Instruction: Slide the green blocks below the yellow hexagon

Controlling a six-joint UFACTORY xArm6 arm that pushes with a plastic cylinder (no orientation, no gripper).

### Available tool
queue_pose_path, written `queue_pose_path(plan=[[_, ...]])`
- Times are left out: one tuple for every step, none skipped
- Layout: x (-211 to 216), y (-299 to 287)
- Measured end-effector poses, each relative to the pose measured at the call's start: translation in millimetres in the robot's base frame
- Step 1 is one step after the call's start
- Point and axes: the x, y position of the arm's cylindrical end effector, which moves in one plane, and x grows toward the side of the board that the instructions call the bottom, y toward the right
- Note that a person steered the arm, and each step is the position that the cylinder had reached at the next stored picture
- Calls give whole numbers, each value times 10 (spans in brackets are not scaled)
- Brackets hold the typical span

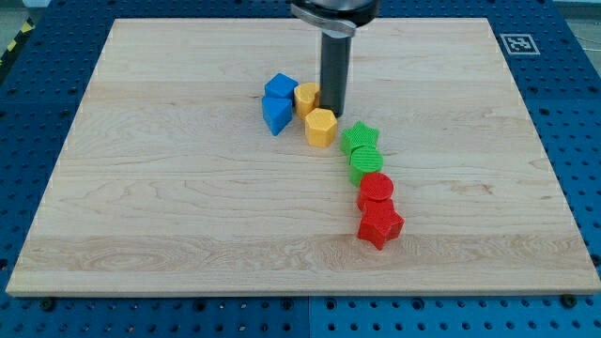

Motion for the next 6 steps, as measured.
queue_pose_path(plan=[[11, 413], [198, 505], [473, 505], [701, 505], [777, 422], [777, 115]])
